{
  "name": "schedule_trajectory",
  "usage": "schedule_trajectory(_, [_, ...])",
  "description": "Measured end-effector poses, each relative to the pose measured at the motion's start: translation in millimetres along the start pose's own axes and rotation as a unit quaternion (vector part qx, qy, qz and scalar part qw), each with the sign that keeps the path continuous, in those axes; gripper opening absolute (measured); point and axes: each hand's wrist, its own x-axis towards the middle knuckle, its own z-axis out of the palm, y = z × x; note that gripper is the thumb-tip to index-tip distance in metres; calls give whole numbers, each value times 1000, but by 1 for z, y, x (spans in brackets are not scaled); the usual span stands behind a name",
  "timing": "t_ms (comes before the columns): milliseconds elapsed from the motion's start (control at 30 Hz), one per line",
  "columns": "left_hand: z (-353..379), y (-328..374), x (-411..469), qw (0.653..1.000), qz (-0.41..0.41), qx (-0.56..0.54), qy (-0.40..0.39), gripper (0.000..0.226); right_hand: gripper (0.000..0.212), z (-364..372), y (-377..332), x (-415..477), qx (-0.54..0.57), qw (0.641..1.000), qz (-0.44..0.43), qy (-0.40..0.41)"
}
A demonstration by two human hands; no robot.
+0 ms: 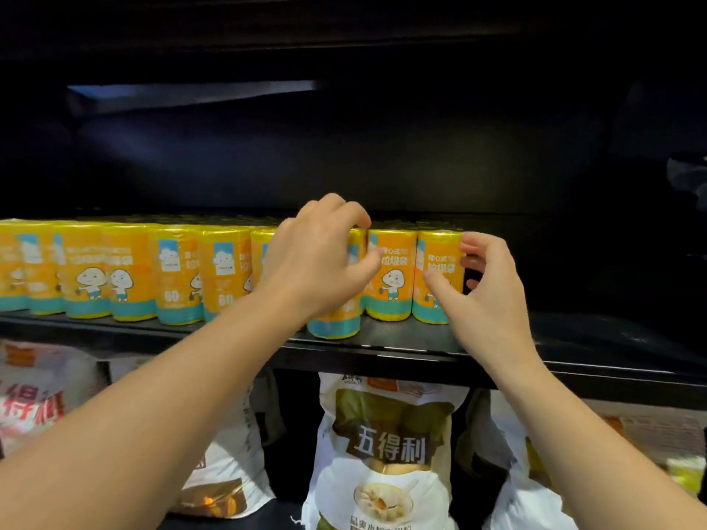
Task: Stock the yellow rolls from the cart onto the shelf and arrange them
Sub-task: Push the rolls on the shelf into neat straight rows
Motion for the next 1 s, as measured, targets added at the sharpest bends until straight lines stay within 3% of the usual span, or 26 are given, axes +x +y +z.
schedule_trajectory(167, [-23,-33,-53,989,-20,-135,53,33,30,26,-42,-65,127,988,-84,-14])
schedule_trajectory(500, [-77,-161,-186,971,-115,-210,15,21,8,160,-117,-185,276,951,-63,-127])
schedule_trajectory(733, [-133,-270,-294,953,-233,-196,-6,16,13,274,-179,-266,319,919,-27,-228])
schedule_trajectory(900, [-171,-334,-385,919,-354,-176,7,13,12,346,-218,-330,325,890,33,-320])
schedule_trajectory(1000, [-189,-362,-442,882,-440,-165,15,9,28,385,-236,-372,321,863,79,-383])
